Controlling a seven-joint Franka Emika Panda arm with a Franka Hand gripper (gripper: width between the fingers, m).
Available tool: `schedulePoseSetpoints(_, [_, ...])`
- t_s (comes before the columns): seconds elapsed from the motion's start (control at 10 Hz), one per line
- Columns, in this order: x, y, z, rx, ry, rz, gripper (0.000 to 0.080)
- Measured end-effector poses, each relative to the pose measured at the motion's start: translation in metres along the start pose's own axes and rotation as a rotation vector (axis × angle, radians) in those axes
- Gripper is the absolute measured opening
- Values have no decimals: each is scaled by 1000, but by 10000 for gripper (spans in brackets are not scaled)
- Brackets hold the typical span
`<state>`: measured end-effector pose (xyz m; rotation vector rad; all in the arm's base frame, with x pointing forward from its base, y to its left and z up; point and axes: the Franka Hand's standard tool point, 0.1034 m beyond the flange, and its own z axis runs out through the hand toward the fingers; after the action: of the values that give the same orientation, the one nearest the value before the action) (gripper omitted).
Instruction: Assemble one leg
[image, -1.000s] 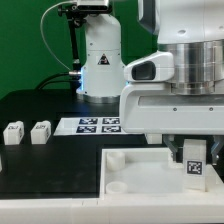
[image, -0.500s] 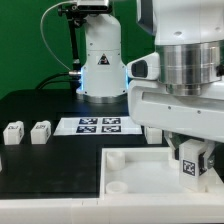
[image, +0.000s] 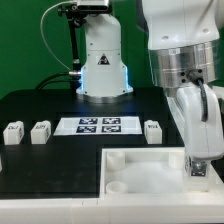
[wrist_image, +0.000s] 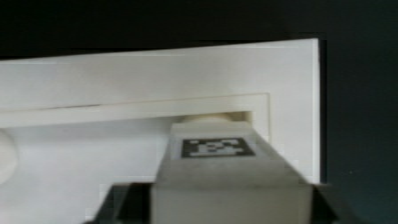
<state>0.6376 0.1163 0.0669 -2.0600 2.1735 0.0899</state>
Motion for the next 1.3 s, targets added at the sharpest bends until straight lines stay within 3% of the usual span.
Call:
schedulePoseSetpoints(0.1, [0,0,0,1,0,-61,470])
schedulePoseSetpoints(0.2, [-1,-4,-2,27,8,-264,587])
schedulePoseSetpoints(0.3, [-1,-5,-3,32,16,-472,587])
schedulePoseSetpoints(0.4, [-3,-5,-4,30,23,-644,637])
schedulePoseSetpoints(0.7, [0,-5,-2,19,37,-967,646])
schedulePoseSetpoints(1.0, [-8,-1,-2,-85,96,-1592,649])
schedulePoseSetpoints(1.1, [-10,-1,-2,-94,101,-1666,649])
schedulePoseSetpoints(1.2, [-9,-1,-1,-86,99,-1570,521])
schedulePoseSetpoints(1.3, [-8,-1,-1,-88,100,-1574,521])
